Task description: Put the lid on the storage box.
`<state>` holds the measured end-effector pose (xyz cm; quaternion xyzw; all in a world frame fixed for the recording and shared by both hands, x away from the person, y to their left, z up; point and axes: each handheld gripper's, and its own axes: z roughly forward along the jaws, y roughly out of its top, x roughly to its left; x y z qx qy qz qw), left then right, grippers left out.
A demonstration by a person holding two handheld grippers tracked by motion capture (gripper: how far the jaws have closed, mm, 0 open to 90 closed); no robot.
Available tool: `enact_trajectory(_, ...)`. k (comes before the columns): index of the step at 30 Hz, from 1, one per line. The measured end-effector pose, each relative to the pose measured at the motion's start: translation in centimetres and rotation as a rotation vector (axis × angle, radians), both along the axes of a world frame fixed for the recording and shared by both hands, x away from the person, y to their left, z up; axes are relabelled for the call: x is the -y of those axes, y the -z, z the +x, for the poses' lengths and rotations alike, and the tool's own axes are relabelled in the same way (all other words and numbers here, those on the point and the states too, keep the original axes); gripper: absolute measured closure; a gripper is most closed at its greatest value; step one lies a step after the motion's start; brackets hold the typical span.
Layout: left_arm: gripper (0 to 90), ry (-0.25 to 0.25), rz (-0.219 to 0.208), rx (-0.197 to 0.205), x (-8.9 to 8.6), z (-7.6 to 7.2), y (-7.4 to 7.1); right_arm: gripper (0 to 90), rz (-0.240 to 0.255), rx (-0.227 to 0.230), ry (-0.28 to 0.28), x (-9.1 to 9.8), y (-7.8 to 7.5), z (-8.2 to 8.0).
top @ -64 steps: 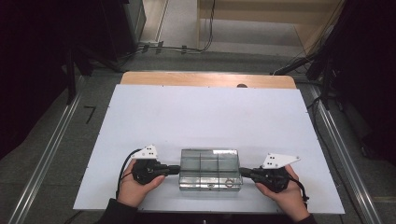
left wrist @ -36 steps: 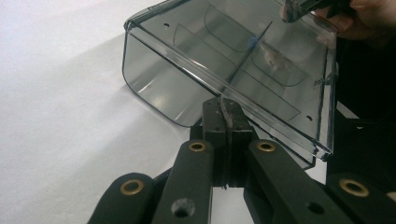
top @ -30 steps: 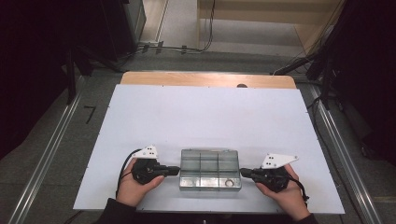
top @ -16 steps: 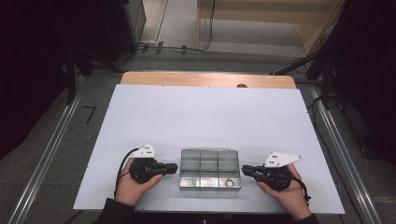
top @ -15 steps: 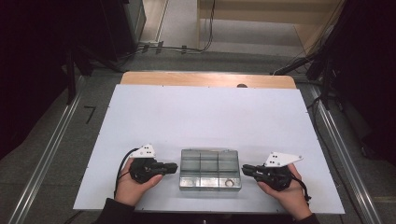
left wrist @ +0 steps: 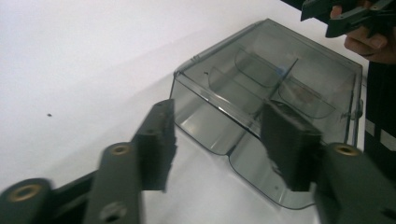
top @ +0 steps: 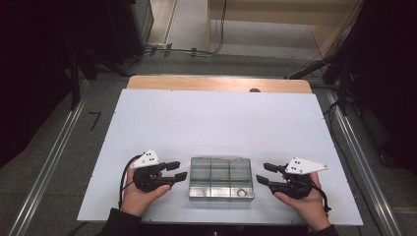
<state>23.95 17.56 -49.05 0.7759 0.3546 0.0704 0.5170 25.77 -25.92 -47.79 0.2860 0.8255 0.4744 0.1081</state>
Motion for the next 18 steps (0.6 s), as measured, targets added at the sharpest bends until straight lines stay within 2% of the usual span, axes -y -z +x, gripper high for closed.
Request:
enact_trajectory(2, 35.8, -0.003, 0.006, 0.015, 0.1, -0.1, -0.1, 36.6, 0.007, 0.008, 0.007, 0.2, -0.1, 0.0)
enact_trajectory(7, 28.8, 0.011, 0.008, 0.030, 0.2, -0.2, -0.2, 24.0, 0.017, 0.024, 0.029, 0.6, -0.5, -0.1)
enact_trajectory(10, 20.0, -0.002, 0.015, 0.029, 0.2, -0.1, -0.3, 19.5, 0.024, 0.033, 0.048, 0.9, -0.6, 0.0)
enact_trajectory(14, 3.9, -0.045, 0.016, 0.033, -0.1, -0.1, -0.3, 14.8, 0.033, 0.034, 0.065, 1.3, -0.6, 0.1)
enact_trajectory(16, 1.1, -0.060, 0.005, 0.033, -0.4, 0.0, -0.3, 14.1, 0.034, 0.039, 0.070, 1.5, -0.6, 0.2)
enact_trajectory(18, 0.0, -0.055, -0.003, 0.036, -0.6, 0.0, -0.4, 11.9, 0.034, 0.036, 0.078, 1.8, -0.6, 0.3)
